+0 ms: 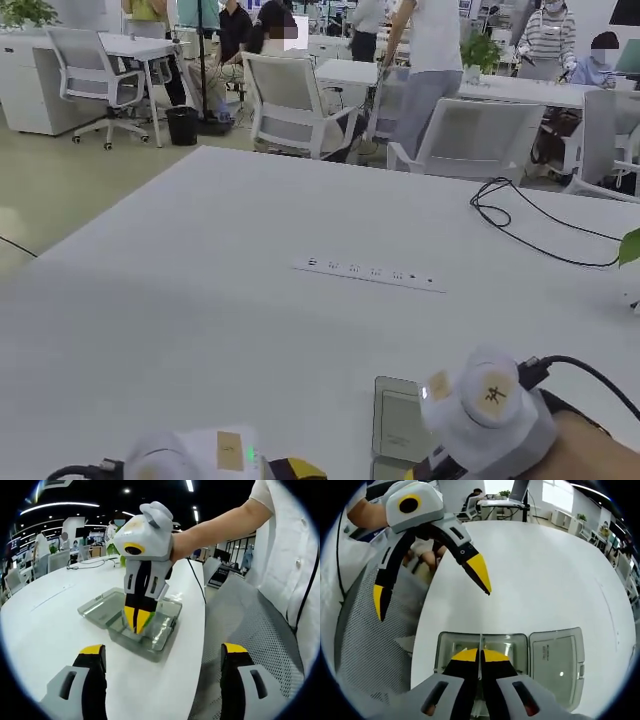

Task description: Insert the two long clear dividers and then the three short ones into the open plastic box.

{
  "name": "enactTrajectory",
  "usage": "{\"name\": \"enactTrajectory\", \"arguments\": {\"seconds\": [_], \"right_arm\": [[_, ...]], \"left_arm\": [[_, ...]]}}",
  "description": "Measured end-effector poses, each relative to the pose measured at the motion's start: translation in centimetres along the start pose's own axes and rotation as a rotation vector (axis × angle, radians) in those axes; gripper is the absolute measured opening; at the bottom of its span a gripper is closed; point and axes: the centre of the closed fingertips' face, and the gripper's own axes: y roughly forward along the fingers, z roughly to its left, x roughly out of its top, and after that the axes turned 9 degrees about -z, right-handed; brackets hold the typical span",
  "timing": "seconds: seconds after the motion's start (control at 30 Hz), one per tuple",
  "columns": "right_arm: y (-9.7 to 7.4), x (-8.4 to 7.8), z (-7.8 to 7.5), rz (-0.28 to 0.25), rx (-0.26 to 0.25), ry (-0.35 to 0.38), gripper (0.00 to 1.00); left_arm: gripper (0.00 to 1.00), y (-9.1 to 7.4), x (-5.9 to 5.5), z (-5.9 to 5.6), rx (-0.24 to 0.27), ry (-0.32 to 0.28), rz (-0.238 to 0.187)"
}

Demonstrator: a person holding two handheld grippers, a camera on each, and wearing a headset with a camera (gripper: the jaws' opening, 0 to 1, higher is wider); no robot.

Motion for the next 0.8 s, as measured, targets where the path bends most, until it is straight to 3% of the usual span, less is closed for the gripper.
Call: {"name": "enactTrajectory", "arguments": {"seconds": [0.8], "right_arm": [[0.37, -0.33, -0.05, 0.032, -0.016, -0.023, 0.03]], "left_arm": [[0.97, 0.07, 0.24, -0.03, 0.000, 0.010, 0.005]]}}
